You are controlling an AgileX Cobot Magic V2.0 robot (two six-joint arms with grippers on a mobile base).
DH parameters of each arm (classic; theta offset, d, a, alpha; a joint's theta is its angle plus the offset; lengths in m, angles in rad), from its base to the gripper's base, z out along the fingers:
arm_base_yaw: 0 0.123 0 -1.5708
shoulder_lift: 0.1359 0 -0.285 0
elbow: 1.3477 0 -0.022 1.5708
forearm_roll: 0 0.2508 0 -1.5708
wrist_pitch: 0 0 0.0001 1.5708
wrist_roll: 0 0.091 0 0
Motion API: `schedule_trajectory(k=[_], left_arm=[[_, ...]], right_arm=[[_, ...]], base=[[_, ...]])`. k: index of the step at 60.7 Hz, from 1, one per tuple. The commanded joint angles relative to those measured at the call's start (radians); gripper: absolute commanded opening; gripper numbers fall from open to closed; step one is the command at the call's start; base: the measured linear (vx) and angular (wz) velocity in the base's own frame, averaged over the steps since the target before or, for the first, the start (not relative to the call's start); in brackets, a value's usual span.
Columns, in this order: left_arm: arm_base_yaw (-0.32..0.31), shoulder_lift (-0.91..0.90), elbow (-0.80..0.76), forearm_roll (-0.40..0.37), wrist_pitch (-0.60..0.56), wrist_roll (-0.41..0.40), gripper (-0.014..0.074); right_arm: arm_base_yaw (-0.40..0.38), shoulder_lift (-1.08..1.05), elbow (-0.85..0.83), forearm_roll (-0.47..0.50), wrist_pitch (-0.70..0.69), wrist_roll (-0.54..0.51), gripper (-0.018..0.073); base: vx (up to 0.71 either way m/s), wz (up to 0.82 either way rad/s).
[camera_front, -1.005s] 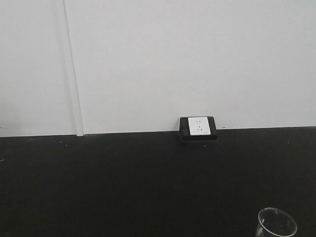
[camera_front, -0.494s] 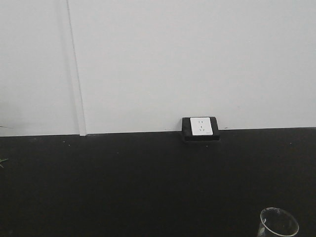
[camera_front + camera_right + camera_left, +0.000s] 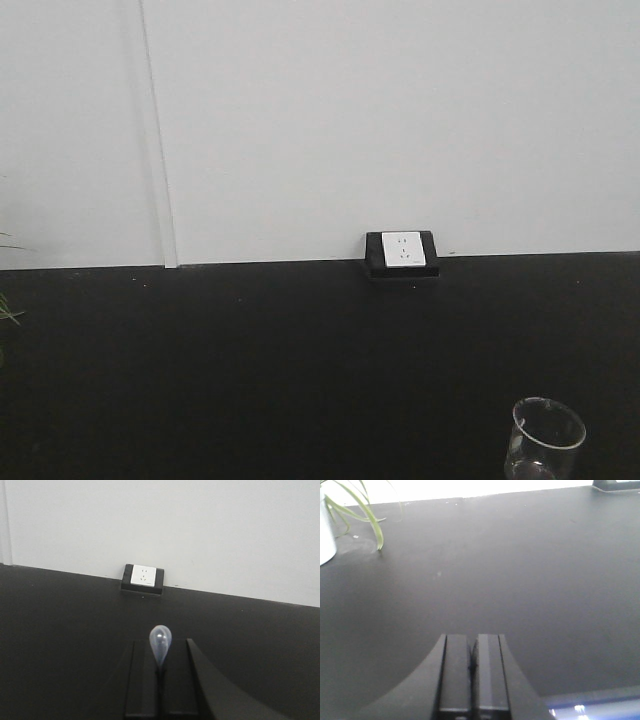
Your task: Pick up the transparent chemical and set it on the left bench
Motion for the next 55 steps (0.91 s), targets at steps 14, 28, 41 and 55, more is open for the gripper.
schedule_trajectory(k=[14,28,41,55], left_arm=[[-0.002,-0.019,0.016,-0.001,-0.078,-0.008,-0.0003],[-0.002,-0.019,0.016,-0.001,-0.078,-0.008,-0.0003],[-0.002,-0.019,0.016,-0.001,-0.078,-0.008,-0.0003],[-0.002,-0.019,0.016,-0.001,-0.078,-0.008,-0.0003]], right_arm=[[-0.001,0.006,-0.027,-0.004,-0.074,-0.008,-0.0003],[-0.001,0.006,-0.027,-0.004,-0.072,-0.008,-0.0003],[-0.001,0.006,-0.027,-0.004,-0.072,-0.008,-0.0003],[-0.001,0.006,-0.027,-0.004,-0.072,-0.008,-0.0003]], base=[[-0.22,0.09],[-0.33,0.09],[-0.41,0.0],[-0.44,0.05]])
